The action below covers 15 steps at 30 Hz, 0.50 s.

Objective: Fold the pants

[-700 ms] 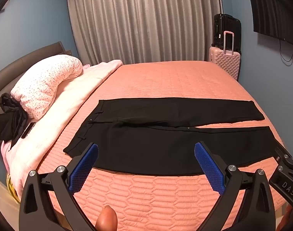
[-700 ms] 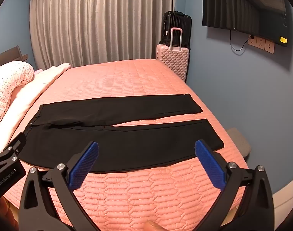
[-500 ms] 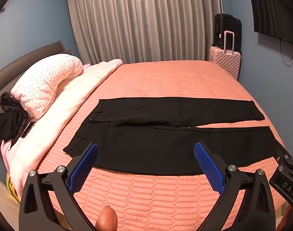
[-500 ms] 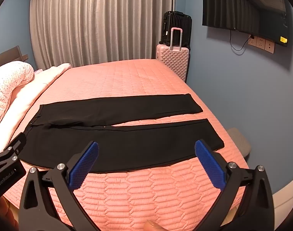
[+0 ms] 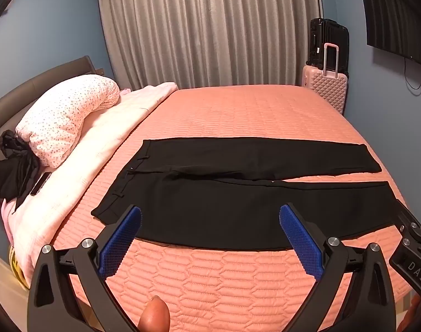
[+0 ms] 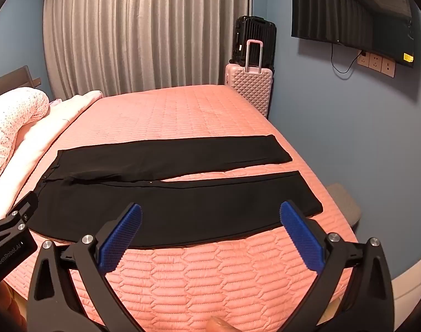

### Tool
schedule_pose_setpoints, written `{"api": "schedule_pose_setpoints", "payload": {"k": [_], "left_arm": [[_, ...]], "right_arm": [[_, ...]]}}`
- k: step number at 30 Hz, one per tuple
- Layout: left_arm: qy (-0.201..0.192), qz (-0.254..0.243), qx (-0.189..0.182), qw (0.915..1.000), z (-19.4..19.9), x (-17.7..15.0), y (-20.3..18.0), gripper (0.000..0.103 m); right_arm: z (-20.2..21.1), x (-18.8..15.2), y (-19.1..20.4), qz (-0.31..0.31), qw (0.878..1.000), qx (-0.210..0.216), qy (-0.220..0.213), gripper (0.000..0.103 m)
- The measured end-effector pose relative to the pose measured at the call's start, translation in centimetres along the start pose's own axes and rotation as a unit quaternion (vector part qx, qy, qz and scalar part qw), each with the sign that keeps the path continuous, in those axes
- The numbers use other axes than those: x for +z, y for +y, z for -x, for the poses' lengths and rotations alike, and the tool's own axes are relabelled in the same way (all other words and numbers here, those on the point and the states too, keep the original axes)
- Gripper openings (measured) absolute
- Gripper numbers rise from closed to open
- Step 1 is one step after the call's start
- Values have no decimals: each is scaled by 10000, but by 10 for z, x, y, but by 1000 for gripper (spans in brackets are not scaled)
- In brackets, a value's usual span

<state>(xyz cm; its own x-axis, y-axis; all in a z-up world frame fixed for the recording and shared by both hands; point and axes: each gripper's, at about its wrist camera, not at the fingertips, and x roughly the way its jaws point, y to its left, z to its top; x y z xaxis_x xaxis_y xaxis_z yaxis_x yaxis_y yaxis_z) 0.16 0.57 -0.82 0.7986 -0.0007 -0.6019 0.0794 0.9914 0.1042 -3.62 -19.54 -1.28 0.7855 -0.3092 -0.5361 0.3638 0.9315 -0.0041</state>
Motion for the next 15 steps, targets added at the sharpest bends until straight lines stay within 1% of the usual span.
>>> {"api": "schedule_pose_setpoints", "payload": {"k": [4,11,15], "left_arm": [[-10,10,-7,10000,-1,-1,2,98],[0,11,17,10000,-1,-1,3,98],[22,14,0,10000,-1,1,3,98]], "right_arm": [[-1,-4,3,0,10000,4,2,98],[2,4,4,14,10000,10,14,98],[2,3,4,17,10000,5,0,98]]}}
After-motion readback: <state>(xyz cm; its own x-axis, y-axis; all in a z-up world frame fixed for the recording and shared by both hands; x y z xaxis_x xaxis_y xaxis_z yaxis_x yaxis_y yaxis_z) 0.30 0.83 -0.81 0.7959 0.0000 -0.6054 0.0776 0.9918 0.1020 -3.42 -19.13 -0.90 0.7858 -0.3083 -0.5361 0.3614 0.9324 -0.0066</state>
